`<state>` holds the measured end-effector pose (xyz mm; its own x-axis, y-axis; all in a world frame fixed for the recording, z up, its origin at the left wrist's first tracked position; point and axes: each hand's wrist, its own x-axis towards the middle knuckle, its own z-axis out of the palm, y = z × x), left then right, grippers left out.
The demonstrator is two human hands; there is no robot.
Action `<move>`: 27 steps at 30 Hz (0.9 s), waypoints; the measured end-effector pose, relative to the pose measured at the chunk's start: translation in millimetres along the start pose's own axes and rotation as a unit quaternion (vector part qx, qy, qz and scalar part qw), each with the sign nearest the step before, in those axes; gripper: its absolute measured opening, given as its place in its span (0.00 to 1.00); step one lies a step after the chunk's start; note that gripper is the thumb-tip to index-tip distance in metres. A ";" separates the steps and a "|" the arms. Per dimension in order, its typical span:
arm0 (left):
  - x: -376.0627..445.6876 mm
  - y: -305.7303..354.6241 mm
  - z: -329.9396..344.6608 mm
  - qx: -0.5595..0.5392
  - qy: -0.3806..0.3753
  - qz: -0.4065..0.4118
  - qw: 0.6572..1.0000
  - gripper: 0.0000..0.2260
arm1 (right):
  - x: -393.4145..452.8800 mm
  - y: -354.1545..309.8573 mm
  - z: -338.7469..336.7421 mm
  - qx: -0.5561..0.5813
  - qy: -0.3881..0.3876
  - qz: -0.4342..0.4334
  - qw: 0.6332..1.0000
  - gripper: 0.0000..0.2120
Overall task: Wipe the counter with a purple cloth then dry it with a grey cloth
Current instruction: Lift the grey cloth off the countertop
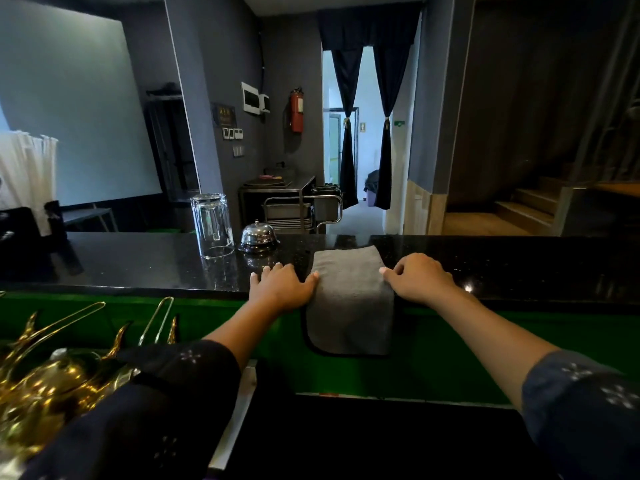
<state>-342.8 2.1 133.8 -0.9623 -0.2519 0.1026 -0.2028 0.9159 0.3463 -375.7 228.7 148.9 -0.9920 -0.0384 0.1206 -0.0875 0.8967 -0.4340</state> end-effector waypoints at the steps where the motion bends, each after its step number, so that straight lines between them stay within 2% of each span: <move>1: -3.1 0.1 0.9 -0.002 0.020 0.009 1.000 0.31 | 1.4 -3.3 2.4 0.005 0.003 0.008 1.000 0.21; 4: -9.2 5.1 0.0 -0.053 0.072 0.038 0.995 0.22 | 6.8 -11.9 9.7 0.041 0.009 0.027 0.999 0.17; 6: -11.0 12.6 -0.9 -0.095 0.082 0.053 0.991 0.13 | 9.1 -15.7 10.6 0.071 0.015 0.044 0.996 0.11; 8: -12.7 20.8 -1.1 -0.107 0.080 0.045 0.990 0.09 | 9.4 -17.9 6.4 0.118 0.016 0.053 0.992 0.04; 12: -20.3 32.7 -4.6 -0.128 0.115 0.024 0.985 0.06 | 1.7 -14.7 -3.1 0.213 0.013 0.043 0.976 0.08; 15: -26.4 39.6 -8.7 -0.209 0.093 -0.005 0.973 0.02 | -7.5 -11.9 -11.2 0.287 0.018 0.025 0.957 0.06; 18: -34.3 44.1 -19.1 -0.413 0.036 -0.045 0.909 0.08 | -15.6 -10.8 -21.9 0.346 0.023 0.013 0.938 0.09; 20: -42.9 45.7 -30.4 -0.477 0.015 -0.050 0.877 0.12 | -20.7 -9.2 -31.5 0.370 0.031 0.009 0.928 0.07; 27: -85.0 61.0 -76.9 -0.516 -0.041 0.001 0.855 0.13 | -45.3 -9.3 -74.0 0.392 0.027 -0.022 0.919 0.06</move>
<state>-259.4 55.3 217.9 -0.9806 -0.1891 0.0521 0.0254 0.1409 0.9897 -323.2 254.8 213.6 -0.9818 -0.0261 0.1880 -0.1871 0.3010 -0.9351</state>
